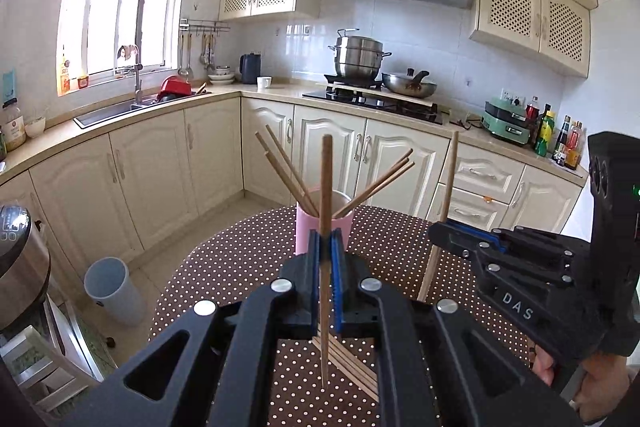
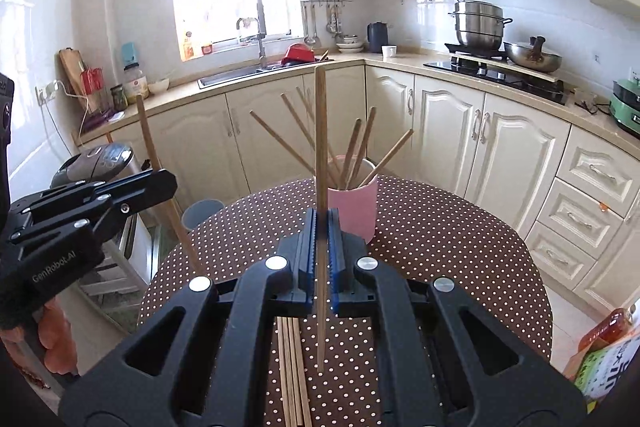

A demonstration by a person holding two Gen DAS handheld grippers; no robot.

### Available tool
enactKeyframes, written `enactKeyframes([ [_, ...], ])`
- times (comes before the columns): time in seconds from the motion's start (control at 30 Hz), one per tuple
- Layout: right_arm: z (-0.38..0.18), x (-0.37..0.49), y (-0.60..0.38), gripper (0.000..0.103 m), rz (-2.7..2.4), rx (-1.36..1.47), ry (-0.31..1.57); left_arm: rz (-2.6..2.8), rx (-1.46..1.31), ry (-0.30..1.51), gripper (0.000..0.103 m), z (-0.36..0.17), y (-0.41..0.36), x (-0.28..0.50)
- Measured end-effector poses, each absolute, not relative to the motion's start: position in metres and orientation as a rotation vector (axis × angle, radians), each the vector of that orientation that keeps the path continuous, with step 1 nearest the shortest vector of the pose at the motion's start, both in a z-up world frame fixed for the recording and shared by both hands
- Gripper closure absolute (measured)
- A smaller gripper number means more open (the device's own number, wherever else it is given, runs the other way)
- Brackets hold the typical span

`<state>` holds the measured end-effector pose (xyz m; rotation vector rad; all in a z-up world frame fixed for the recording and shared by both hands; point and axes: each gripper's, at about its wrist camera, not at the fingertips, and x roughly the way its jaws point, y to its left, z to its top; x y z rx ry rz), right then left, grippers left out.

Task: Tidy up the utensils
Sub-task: 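Raise both chopsticks over the pink cup and release them inside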

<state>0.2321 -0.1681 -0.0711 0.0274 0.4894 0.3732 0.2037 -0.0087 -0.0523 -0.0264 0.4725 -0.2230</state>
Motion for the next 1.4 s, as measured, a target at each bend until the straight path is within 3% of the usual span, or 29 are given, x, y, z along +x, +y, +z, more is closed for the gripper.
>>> enactKeyframes([
  [0.83, -0.023, 0.297, -0.233, 0.097, 0.179, 0.157, 0.226, -0.2, -0.063, 0.279, 0.097, 0.026, -0.025, 0.307],
  [1.13, -0.005, 0.327, -0.226, 0.097, 0.16, 0.154, 0.14, -0.181, -0.09, 0.202, 0.097, 0.03, -0.03, 0.336],
  [1.4, 0.001, 0.334, -0.207, 0.097, 0.22, 0.178, 0.093, -0.19, -0.058, 0.275, 0.097, -0.006, -0.035, 0.357],
])
